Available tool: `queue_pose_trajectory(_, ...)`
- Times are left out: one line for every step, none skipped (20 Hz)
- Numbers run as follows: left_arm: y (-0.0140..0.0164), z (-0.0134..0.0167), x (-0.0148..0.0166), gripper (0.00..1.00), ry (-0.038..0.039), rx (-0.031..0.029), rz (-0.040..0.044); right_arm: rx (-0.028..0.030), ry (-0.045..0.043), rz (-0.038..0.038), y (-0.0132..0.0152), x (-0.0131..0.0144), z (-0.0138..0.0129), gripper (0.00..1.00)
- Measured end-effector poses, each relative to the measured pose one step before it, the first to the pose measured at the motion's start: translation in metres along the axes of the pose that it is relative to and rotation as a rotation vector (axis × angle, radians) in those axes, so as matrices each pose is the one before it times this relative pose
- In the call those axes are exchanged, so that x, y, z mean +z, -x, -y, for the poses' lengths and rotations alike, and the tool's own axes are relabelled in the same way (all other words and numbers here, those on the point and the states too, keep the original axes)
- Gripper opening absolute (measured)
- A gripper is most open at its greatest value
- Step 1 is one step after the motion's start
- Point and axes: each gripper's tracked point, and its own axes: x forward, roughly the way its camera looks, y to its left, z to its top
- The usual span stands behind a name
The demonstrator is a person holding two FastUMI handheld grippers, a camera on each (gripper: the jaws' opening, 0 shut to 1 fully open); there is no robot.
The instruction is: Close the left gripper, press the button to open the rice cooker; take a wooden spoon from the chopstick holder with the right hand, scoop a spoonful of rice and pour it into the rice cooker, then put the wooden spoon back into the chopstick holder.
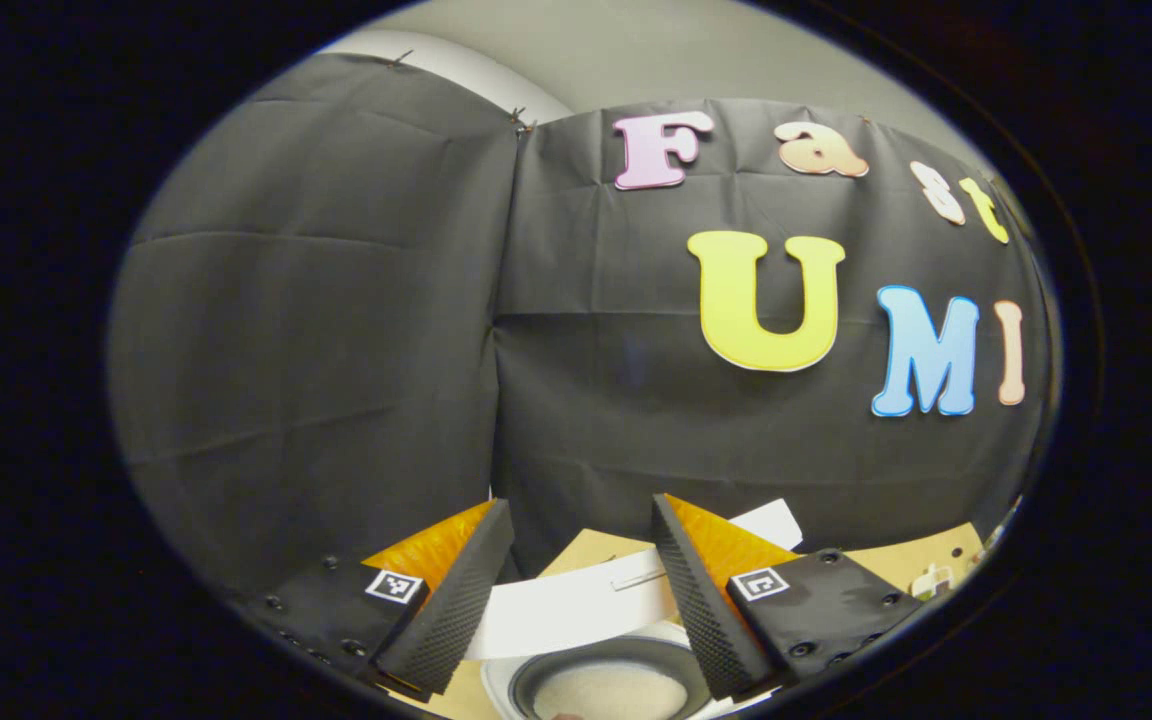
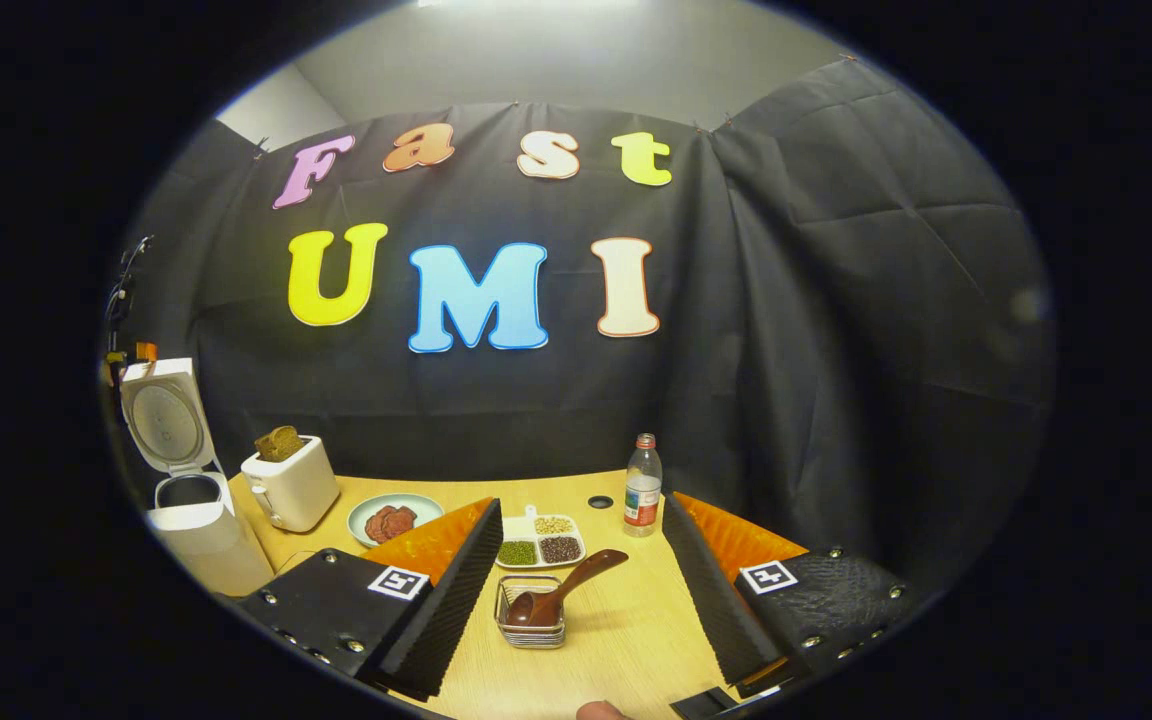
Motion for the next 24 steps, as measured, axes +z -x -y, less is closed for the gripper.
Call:
queue_pose_trajectory(0.00606, 0.00312, -0.00458, 0.97, 0.00024, -0.00174, -0.0054, 0.01144, -0.00027, 0.00075, -0.00165, 0.00044, -0.00111, 0.98)
queue_pose_trajectory(0.00574, 0.00266, -0.00393, 0.96, 0.00141, -0.00223, -0.00533, 0.00931, 0.00149, 0.0012, -0.00193, 0.00078, -0.00056, 0.98)
queue_pose_trajectory(0.00586, 0.00307, -0.00378, 0.96, 0.00207, -0.00217, -0.00574, 0.0055, 0.00453, -0.00158, -0.00293, -0.00021, -0.00041, 0.98)
queue_pose_trajectory(0.00598, 0.00339, -0.0056, 0.96, 0.00037, -0.00251, -0.00512, 0.00562, 0.00472, -0.00159, -0.00269, -0.00059, 0.00025, 0.98)
queue_pose_trajectory(0.00576, 0.00335, -0.00595, 0.96, -0.00081, -0.00322, -0.00635, 0.00894, 0.00153, -0.00087, -0.00223, 0.00106, -0.00065, 0.98)
queue_pose_trajectory(0.00616, 0.00306, -0.00533, 0.96, 0.00217, -0.00321, -0.00595, 0.01017, -0.00108, 0.00215, -0.00207, 0.00167, -0.00109, 0.98)
queue_pose_trajectory(0.00484, 0.00283, -0.00588, 0.96, 0.00462, -0.00383, -0.00814, 0.00854, -0.00052, 0.00286, -0.00091, 0.00143, -0.00126, 0.98)
queue_pose_trajectory(0.00566, 0.00253, -0.00727, 0.96, 0.0036, -0.00324, -0.00747, 0.00818, 0.00156, 0.00074, -0.00207, 0.00011, -0.00018, 0.98)
queue_pose_trajectory(0.00454, 0.00321, -0.00583, 0.96, 0.00164, -0.00224, -0.00698, 0.00742, 0.00156, 0.00051, -0.00205, 0.00092, -0.00036, 0.98)
queue_pose_trajectory(0.00339, 0.00333, -0.00647, 0.96, -0.00111, -0.00652, -0.00796, 0.00843, 0.00179, -0.00045, -0.00197, 0.00038, -0.00053, 0.98)
queue_pose_trajectory(0.00321, 0.00471, -0.00809, 0.96, 0.00264, -0.01021, -0.01335, 0.00577, 0.00279, -0.0012, -0.00147, 0.00006, -0.00044, 0.98)
queue_pose_trajectory(0.00275, 0.00419, -0.00853, 0.95, 0.00339, -0.00935, -0.0162, 0.00544, 0.00179, -0.00021, -0.00142, -0.00032, 0.00023, 0.98)
queue_pose_trajectory(0.0024, 0.0039, -0.00897, 0.95, 0.00267, -0.01018, -0.01223, 0.00638, -0.00067, -0.00194, -0.00154, 0.00011, -0.00101, 0.98)
queue_pose_trajectory(0.0027, 0.00272, -0.00744, 0.96, -0.00296, -0.00731, -0.00874, 0.00699, -0.00098, -0.00303, -0.00125, -0.00069, -0.0012, 0.98)
queue_pose_trajectory(0.00141, 0.00241, -0.00473, 0.96, -0.00676, -0.00292, -0.00434, 0.00749, 0.00214, -0.00313, -0.00127, -0.00005, -0.00131, 0.98)
queue_pose_trajectory(0.00191, 0.00118, -0.00489, 0.96, -0.00914, -0.0015, -0.00515, 0.00423, 0.00498, 0.00045, 0.00035, -0.00029, -0.00121, 0.98)
queue_pose_trajectory(0.00273, 0.00248, -0.00696, 0.96, -0.00626, -0.00094, -0.00652, 0.00457, 0.00614, 0.00259, -0.0006, 0.0007, -0.00078, 0.98)
queue_pose_trajectory(0.00111, 0.00055, -0.00567, 0.96, -0.00131, -0.00168, -0.00962, 0.00306, 0.00446, 0.00085, -0.00084, 0.0008, -0.0006, 0.98)
queue_pose_trajectory(0.00104, 0.00168, -0.0059, 0.96, 0.00298, -0.00135, -0.01032, 0.00436, 0.0007, -0.00249, -0.00063, -0.00011, -0.00085, 0.98)
queue_pose_trajectory(0.00179, 0.00099, -0.00654, 0.96, 0.00605, -0.0006, -0.0087, 0.00453, -0.00219, -0.00167, -0.00026, -0.00011, -0.00154, 0.98)
queue_pose_trajectory(0.00096, 0.00108, -0.00466, 0.97, 0.00551, 0.00016, -0.00681, 0.00429, -0.00172, -0.00237, -0.00012, 0.00004, -0.00079, 0.98)
queue_pose_trajectory(0.00078, 0.00128, -0.00645, 0.97, 0.00616, 0.00081, -0.00666, 0.00322, 0.00123, -0.00269, 0.00031, -0.00151, -0.00128, 0.98)
queue_pose_trajectory(-0.00005, 0.00083, -0.00504, 0.96, 0.00262, -0.00059, -0.0087, 0.0004, 0.00285, -0.00051, -0.00024, 0.00025, 0.00035, 0.98)
queue_pose_trajectory(0.00199, 0.00127, -0.00687, 0.96, 0.00065, -0.00065, -0.0086, 0.00106, 0.00171, 0.00086, 0.00025, 0.00035, 0.0001, 0.98)
